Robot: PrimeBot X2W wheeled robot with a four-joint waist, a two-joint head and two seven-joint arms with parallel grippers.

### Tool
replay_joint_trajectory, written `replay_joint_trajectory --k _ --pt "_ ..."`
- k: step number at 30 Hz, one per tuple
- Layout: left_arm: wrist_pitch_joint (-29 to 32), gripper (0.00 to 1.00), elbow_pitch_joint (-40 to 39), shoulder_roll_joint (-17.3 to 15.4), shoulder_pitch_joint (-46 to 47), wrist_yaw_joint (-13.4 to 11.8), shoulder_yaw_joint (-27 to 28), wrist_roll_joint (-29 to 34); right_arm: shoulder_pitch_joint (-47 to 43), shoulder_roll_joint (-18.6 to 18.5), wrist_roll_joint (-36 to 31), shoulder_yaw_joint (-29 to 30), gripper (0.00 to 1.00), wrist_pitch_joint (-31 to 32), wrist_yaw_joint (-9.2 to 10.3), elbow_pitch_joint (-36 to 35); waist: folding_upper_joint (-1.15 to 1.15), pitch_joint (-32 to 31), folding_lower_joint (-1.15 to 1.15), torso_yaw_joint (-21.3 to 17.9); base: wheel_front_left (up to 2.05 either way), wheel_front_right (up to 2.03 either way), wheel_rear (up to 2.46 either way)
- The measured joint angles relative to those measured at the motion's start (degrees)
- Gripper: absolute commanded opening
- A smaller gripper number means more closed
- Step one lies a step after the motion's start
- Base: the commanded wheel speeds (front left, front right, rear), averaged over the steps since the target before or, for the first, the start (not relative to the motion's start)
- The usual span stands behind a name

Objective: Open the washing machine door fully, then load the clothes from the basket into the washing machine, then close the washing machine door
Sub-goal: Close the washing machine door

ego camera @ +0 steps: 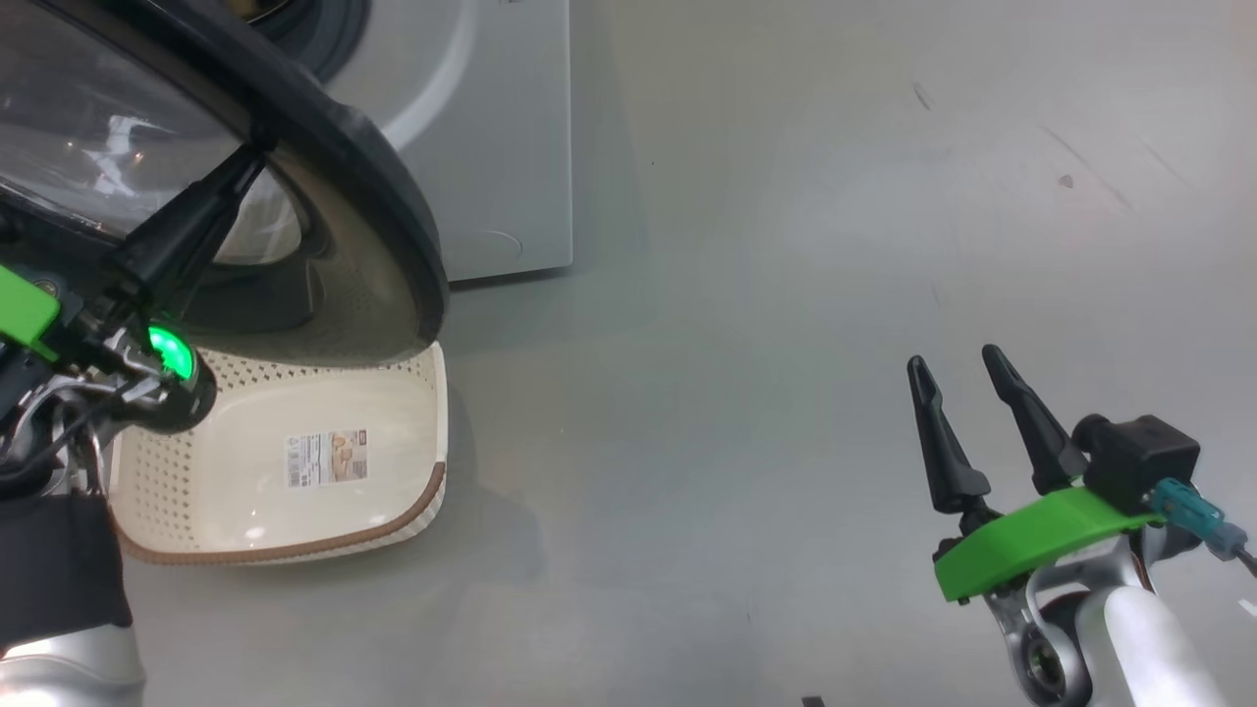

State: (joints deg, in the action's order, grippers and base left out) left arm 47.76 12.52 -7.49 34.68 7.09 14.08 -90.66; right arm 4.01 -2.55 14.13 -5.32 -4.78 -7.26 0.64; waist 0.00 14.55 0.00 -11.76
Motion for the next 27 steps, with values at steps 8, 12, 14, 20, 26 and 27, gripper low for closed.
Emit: replay_joint_trajectory --k 8,12,14,20,26,27 --pt "-3.0 0.00 2.6 0.8 2.2 0.0 0.0 1.5 0.3 0.0 0.6 -1.0 1.00 -0.8 0.00 1.0 0.00 -0.5 0.00 -1.6 0.00 0.00 0.00" --pt "-4.5 0.00 3.1 1.1 3.3 0.0 -0.1 2.0 0.9 0.0 1.1 -1.7 1.00 -0.9 0.00 1.6 0.00 -0.4 0.00 -2.3 0.00 0.00 0.00" --pt "-4.9 0.00 3.2 1.3 3.9 0.0 -0.1 2.0 1.2 0.0 1.1 -2.0 1.00 -1.4 0.00 1.7 0.00 -0.3 0.00 -2.6 0.00 0.00 0.00" --pt "-5.3 0.00 2.4 1.9 4.1 0.0 -0.2 1.8 1.3 0.0 1.8 -1.8 1.00 -2.4 0.00 2.6 0.00 -0.2 0.00 -2.5 0.00 0.00 0.00" --pt "-6.4 0.00 -0.8 3.2 2.3 0.0 0.1 0.6 1.3 0.0 2.0 -0.6 1.00 -3.3 0.00 3.6 0.00 -0.6 0.00 -0.7 0.00 0.00 0.00" --pt "-6.8 0.00 -1.4 3.5 1.7 0.0 0.2 0.6 1.3 0.0 2.0 -0.6 1.00 -3.3 0.00 3.6 0.00 -0.7 0.00 -0.3 0.00 0.00 0.00"
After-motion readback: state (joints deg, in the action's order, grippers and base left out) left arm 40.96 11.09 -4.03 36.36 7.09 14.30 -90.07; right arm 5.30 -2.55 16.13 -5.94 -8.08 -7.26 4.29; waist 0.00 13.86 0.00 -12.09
